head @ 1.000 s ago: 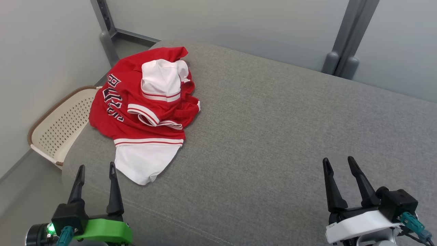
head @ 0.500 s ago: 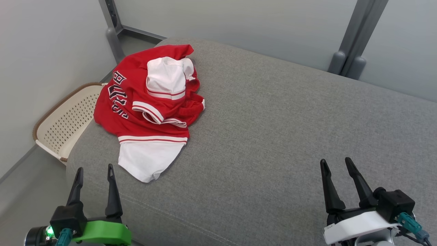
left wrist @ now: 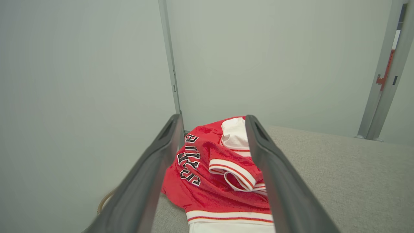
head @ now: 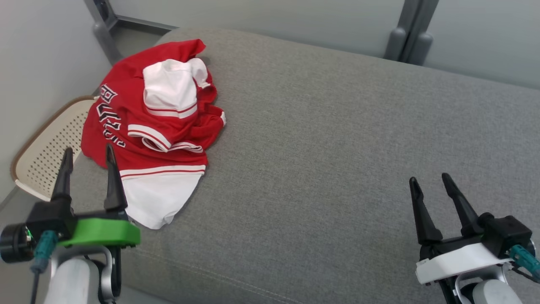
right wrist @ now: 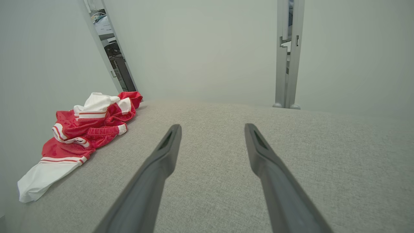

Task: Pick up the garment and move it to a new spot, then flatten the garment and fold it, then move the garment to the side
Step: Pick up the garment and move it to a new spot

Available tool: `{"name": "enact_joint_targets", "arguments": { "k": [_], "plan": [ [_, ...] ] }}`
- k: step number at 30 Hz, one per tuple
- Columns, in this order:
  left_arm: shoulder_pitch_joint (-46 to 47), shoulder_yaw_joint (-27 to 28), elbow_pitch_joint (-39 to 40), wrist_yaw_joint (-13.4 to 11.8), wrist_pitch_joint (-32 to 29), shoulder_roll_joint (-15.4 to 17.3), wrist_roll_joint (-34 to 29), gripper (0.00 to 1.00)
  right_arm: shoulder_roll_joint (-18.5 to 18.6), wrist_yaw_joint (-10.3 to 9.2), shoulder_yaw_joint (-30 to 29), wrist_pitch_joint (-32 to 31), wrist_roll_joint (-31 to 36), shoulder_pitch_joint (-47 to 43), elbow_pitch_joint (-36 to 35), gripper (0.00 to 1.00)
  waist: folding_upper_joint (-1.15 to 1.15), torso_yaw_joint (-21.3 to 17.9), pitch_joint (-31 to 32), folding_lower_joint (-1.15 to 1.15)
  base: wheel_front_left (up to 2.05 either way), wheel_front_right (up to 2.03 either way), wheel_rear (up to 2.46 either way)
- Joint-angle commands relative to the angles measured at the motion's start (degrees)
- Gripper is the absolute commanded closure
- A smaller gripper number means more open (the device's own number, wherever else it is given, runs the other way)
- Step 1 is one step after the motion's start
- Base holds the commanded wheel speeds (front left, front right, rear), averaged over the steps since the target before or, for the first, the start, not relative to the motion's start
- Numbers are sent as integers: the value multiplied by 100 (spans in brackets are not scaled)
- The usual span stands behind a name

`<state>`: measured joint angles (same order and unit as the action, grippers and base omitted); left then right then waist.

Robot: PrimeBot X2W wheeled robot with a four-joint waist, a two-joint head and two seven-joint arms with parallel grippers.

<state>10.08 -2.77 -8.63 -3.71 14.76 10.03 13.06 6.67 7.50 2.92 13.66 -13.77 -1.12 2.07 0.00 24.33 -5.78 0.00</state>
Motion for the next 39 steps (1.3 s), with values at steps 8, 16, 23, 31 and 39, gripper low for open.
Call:
{"name": "enact_joint_targets", "arguments": {
  "k": [8, 16, 23, 31, 39],
  "plan": [
    [1351, 268, -422, 97, -20, 267, 251, 0, 346, -2, -158, -102, -53, 335, -337, 0, 0, -1064, -1124, 0, 0, 0, 0],
    [2533, 515, -957, 169, -161, 551, 469, 0, 660, -2, -401, -140, -96, 541, -593, 0, 0, -1508, -1783, 0, 0, 0, 0],
    [3194, 567, -1646, 221, -490, 844, 563, 0, 809, -2, -583, -163, -132, 628, -750, 0, 0, -1720, -2209, 0, 0, 0, 0],
    [3563, 643, -2624, 204, -987, 1021, 718, 0, 880, -2, -644, -171, -135, 655, -827, 0, 0, -1780, -2413, 0, 0, 0, 0],
    [3661, 603, -3454, 14, -1497, 1041, 774, 0, 894, -2, -670, -180, -145, 677, -823, 0, 0, -1772, -2441, 0, 0, 0, 0]
  ]
}}
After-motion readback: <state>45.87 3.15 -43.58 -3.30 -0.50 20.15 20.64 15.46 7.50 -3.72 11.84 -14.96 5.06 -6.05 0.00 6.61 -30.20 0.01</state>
